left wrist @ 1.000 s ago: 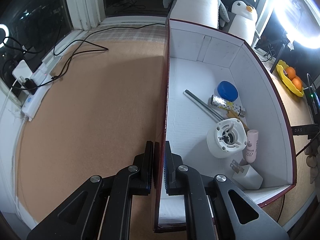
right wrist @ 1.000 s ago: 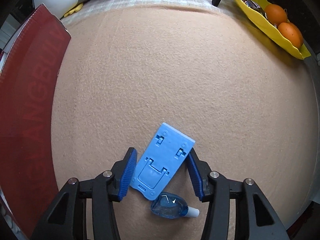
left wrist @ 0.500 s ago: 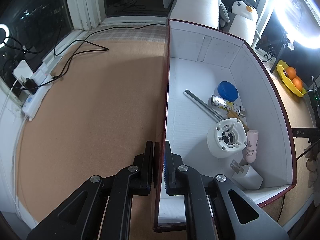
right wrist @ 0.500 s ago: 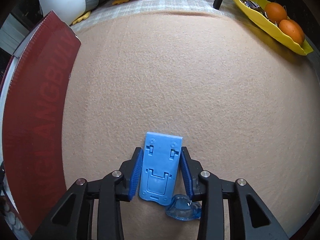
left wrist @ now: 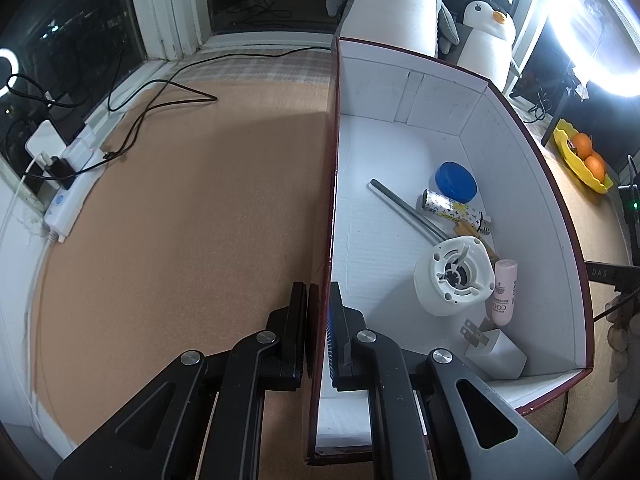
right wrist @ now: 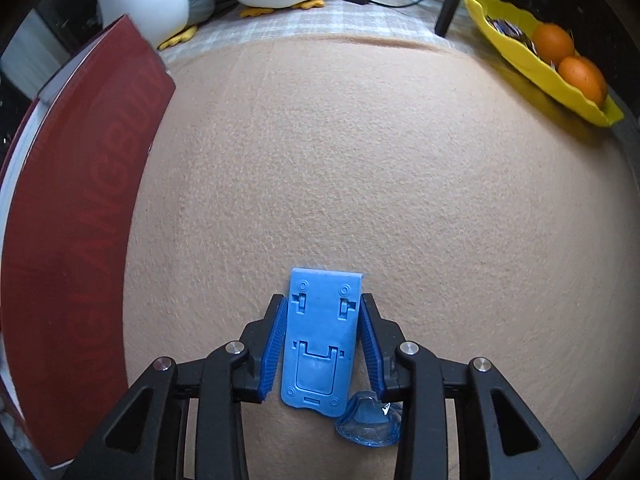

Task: Organize rigid objects
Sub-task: 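Lift the blue phone stand with the right tool and carry it over the box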

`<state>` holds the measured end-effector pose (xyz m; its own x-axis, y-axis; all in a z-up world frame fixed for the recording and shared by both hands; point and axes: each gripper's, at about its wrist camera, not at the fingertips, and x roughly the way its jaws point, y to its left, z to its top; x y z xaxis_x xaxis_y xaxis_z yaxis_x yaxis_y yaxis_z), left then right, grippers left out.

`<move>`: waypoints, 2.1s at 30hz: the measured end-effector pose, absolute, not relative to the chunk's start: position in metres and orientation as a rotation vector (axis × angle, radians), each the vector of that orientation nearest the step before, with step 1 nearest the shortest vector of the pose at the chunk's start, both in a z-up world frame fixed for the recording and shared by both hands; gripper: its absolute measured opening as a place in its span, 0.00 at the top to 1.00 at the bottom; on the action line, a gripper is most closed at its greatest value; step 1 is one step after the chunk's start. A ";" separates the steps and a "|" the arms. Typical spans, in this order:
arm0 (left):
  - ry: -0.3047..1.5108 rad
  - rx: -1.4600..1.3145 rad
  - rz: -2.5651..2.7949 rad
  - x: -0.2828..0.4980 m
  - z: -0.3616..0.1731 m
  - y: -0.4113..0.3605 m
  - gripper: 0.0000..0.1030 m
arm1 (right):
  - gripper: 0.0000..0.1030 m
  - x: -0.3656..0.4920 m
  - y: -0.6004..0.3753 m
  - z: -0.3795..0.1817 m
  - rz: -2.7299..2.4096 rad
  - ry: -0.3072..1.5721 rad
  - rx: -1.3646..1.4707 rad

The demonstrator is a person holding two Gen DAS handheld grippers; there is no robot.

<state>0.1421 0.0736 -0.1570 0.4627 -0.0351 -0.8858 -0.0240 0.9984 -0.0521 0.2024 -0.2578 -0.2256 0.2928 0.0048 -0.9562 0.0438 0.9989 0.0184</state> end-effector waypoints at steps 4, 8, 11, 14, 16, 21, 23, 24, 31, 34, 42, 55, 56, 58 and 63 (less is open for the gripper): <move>1.091 -0.061 -0.006 0.142 -0.157 0.074 0.92 | 0.69 0.194 -0.257 -0.221 0.003 1.236 0.069; 1.092 -0.060 -0.004 0.143 -0.157 0.075 0.92 | 0.69 0.181 -0.268 -0.220 0.011 1.214 0.113; 1.093 -0.058 -0.003 0.143 -0.157 0.075 0.92 | 0.69 0.175 -0.275 -0.218 0.009 1.204 0.141; 1.094 -0.054 -0.003 0.144 -0.158 0.075 0.92 | 0.69 0.181 -0.273 -0.219 0.004 1.191 0.153; 1.096 -0.052 -0.002 0.144 -0.158 0.075 0.92 | 0.69 0.186 -0.270 -0.222 0.002 1.186 0.158; 1.095 -0.050 -0.001 0.144 -0.158 0.073 0.92 | 0.69 0.180 -0.269 -0.221 0.003 1.168 0.163; 1.095 -0.051 -0.001 0.144 -0.158 0.074 0.92 | 0.69 0.176 -0.269 -0.217 0.004 1.155 0.159; 1.095 -0.052 -0.001 0.144 -0.159 0.074 0.92 | 0.69 0.175 -0.269 -0.216 0.005 1.147 0.157; 1.096 -0.051 -0.001 0.145 -0.159 0.073 0.92 | 0.69 0.170 -0.266 -0.208 0.012 1.097 0.141; 1.096 -0.050 0.000 0.145 -0.159 0.074 0.92 | 0.69 0.168 -0.267 -0.201 0.019 1.080 0.158; 1.094 -0.050 0.004 0.142 -0.157 0.075 0.92 | 0.69 0.166 -0.245 -0.154 0.115 1.012 0.165; 1.082 -0.054 0.026 0.136 -0.152 0.073 0.92 | 0.69 0.163 -0.172 -0.104 0.335 0.936 0.100; 1.081 -0.055 0.029 0.135 -0.151 0.073 0.92 | 0.69 0.162 -0.167 -0.102 0.347 0.933 0.094; 1.080 -0.054 0.033 0.134 -0.151 0.073 0.92 | 0.69 0.161 -0.160 -0.100 0.370 0.931 0.088; 1.077 -0.056 0.043 0.131 -0.149 0.072 0.92 | 0.69 0.159 -0.144 -0.099 0.418 0.935 0.073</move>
<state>0.1307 0.0717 -0.1488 0.4734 0.0082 -0.8808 -0.0626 0.9977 -0.0244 0.1592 -0.1441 -0.0987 0.5202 0.3797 -0.7650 -0.3173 0.9175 0.2397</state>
